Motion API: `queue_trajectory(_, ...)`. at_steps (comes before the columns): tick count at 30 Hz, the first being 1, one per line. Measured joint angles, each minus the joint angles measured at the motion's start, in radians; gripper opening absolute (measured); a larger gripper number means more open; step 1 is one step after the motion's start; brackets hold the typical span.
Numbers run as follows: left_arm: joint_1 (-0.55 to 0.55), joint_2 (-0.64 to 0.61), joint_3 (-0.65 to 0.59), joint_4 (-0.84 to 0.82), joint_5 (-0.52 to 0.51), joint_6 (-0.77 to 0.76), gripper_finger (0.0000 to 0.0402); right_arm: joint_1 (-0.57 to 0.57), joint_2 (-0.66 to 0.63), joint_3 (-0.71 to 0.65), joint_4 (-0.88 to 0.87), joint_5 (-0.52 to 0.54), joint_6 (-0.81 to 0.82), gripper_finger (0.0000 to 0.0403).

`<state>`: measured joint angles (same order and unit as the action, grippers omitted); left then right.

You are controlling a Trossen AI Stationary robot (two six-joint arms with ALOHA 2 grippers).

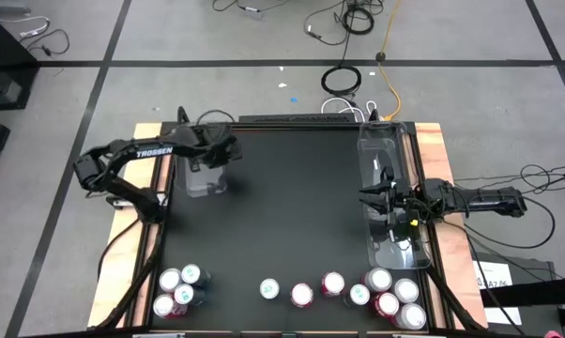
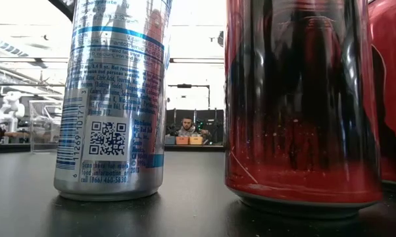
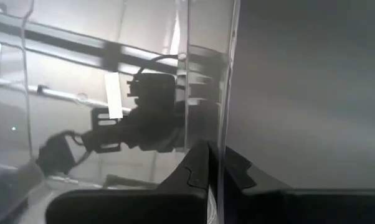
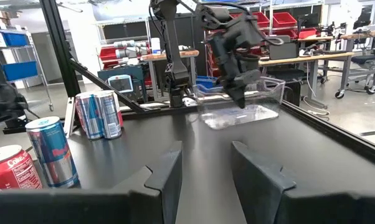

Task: Sort soda cans
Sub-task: Move the top left transparent bin to the middle left of the table

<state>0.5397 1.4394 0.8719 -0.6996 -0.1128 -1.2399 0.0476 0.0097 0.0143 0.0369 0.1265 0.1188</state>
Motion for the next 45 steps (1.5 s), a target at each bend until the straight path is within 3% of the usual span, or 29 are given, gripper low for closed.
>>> queue_trajectory(11, -0.418, -0.017, 0.039, 0.000, -0.125, -0.438, 0.0008, 0.000, 0.000, 0.000, 0.000, 0.000, 0.000, 0.0128)
queue_trajectory(18, -0.582, 0.032, 0.092, -0.002, -0.182, -0.601, 0.0008, 0.000, 0.000, 0.000, 0.000, 0.000, 0.000, 0.0128)
queue_trajectory(24, -0.633, 0.166, 0.197, -0.007, -0.174, -0.614, 0.0008, 0.000, 0.000, 0.000, 0.000, 0.000, 0.000, 0.0128)
queue_trajectory(29, -0.632, 0.250, 0.302, -0.121, -0.148, -0.604, 0.0008, 0.000, 0.000, 0.000, 0.000, 0.000, 0.000, 0.0128)
queue_trajectory(45, -0.639, 0.259, 0.320, -0.143, -0.102, -0.507, 0.0019, 0.000, 0.000, 0.000, 0.000, 0.000, 0.000, 0.0128)
